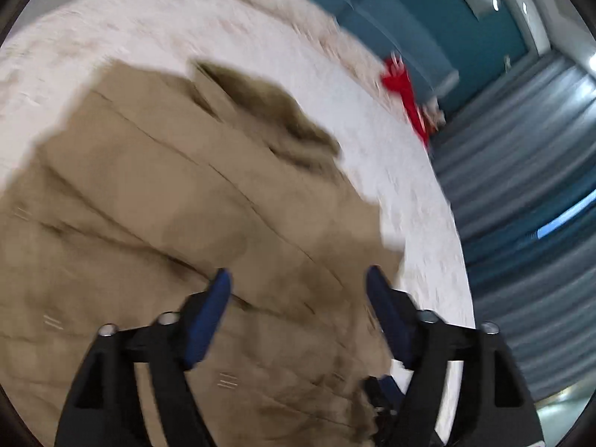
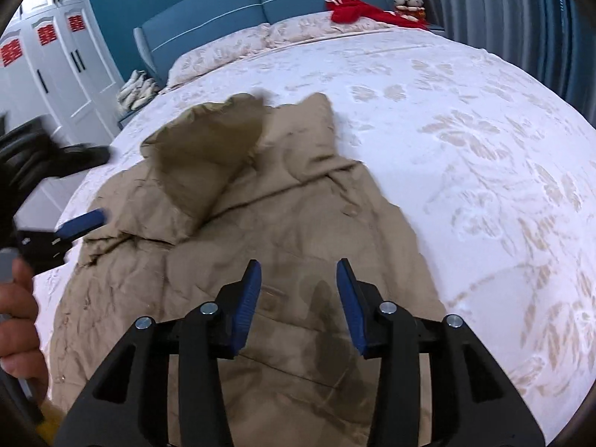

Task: Fold large clothes

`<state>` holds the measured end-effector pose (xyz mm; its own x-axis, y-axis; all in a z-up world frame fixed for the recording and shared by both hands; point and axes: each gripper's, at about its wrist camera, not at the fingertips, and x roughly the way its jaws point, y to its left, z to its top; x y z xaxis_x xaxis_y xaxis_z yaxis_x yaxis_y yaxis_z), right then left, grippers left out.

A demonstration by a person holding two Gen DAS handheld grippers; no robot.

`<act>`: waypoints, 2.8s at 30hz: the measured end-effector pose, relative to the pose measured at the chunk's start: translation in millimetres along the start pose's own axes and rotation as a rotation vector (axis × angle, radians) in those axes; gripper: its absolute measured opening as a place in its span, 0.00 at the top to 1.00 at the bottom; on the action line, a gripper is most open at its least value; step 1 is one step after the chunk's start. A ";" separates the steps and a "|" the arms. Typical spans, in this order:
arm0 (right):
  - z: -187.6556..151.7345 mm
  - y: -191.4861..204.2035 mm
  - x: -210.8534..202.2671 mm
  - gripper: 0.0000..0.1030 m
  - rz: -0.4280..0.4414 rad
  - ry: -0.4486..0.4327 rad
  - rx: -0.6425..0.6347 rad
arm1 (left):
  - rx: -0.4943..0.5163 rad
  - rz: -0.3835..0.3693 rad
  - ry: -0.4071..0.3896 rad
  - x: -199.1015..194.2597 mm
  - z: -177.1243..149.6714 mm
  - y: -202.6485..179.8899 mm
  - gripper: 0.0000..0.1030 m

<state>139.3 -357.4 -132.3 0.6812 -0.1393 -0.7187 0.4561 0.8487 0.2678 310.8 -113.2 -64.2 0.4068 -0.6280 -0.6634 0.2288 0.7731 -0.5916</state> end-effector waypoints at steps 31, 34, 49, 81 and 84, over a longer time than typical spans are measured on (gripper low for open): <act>107.8 72.5 45.3 0.94 0.014 -0.121 -0.189 | -0.291 0.260 -0.154 -11.4 71.2 162.7 0.95; 78.2 44.8 99.6 0.94 -0.020 0.035 -0.146 | -0.252 0.322 -0.108 14.6 63.3 167.5 0.95; 59.7 16.8 133.5 0.90 0.065 0.112 -0.034 | 0.026 0.526 -0.115 49.7 46.7 151.5 0.86; 30.4 110.6 137.8 0.95 0.020 0.109 -0.229 | 0.362 0.551 -0.070 95.2 18.7 59.3 0.60; 25.3 111.3 142.7 0.95 0.011 0.096 -0.233 | 0.379 0.567 -0.102 99.6 10.7 60.7 0.60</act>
<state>301.8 -295.7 -188.8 0.6227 -0.0895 -0.7773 0.2968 0.9462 0.1289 374.7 -127.9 -161.3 0.6315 -0.1206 -0.7659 0.2423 0.9691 0.0472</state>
